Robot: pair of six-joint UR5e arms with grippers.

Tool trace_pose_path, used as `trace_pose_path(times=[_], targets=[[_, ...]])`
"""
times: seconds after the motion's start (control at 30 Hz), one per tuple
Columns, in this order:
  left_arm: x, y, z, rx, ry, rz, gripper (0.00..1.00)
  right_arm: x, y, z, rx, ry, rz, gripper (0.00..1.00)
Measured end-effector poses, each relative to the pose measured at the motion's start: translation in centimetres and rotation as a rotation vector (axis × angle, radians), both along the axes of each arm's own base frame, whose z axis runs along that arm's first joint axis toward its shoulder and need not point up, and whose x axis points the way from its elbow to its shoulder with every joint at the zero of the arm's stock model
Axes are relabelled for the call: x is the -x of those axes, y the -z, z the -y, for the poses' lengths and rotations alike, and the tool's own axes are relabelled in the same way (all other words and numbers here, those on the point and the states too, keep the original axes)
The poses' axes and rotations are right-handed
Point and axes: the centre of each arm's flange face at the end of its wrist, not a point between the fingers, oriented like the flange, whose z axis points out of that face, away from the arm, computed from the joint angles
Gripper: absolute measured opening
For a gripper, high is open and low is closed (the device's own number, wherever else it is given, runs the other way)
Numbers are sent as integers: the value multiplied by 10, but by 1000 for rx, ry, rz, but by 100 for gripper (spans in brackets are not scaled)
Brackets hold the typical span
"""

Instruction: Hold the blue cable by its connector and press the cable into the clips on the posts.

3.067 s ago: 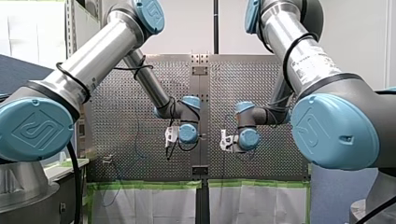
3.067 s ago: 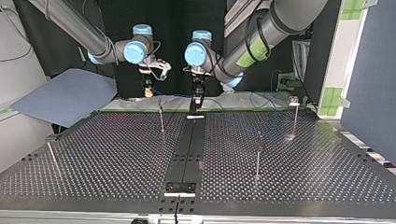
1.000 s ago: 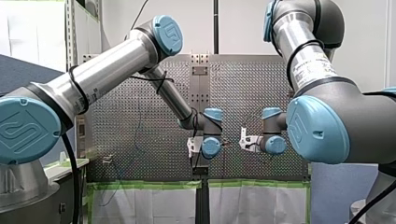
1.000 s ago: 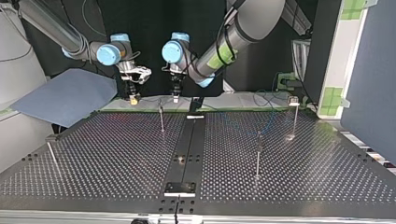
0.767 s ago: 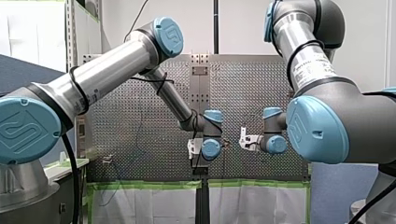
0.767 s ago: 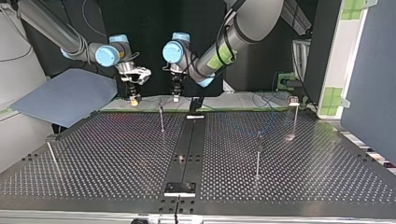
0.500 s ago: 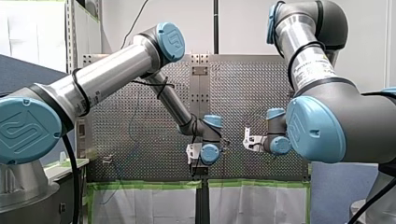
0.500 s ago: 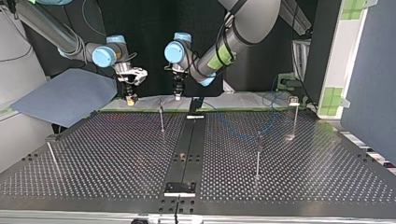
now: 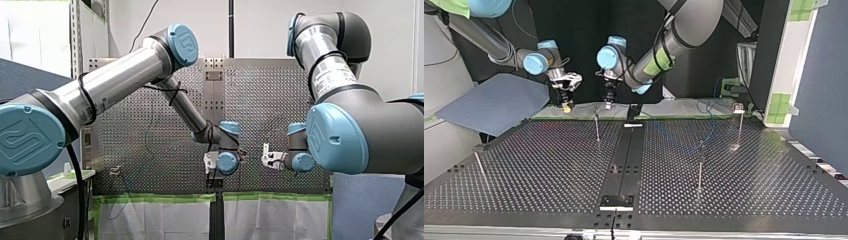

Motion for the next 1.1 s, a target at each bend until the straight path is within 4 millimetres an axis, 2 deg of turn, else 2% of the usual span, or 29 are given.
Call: trace_pose_path(times=[0.33, 0.57, 0.97, 1.1], targets=[[-10, 15, 11, -13, 7, -24, 1, 9, -1, 5, -3, -53, 15, 0], [-22, 8, 14, -2, 4, -14, 1, 10, -3, 8, -1, -85, 25, 0], [-30, 6, 11, 0, 6, -15, 1, 13, -8, 17, 7, -84, 30, 0], [-37, 0, 12, 2, 4, -13, 1, 12, -10, 21, 15, -84, 30, 0]])
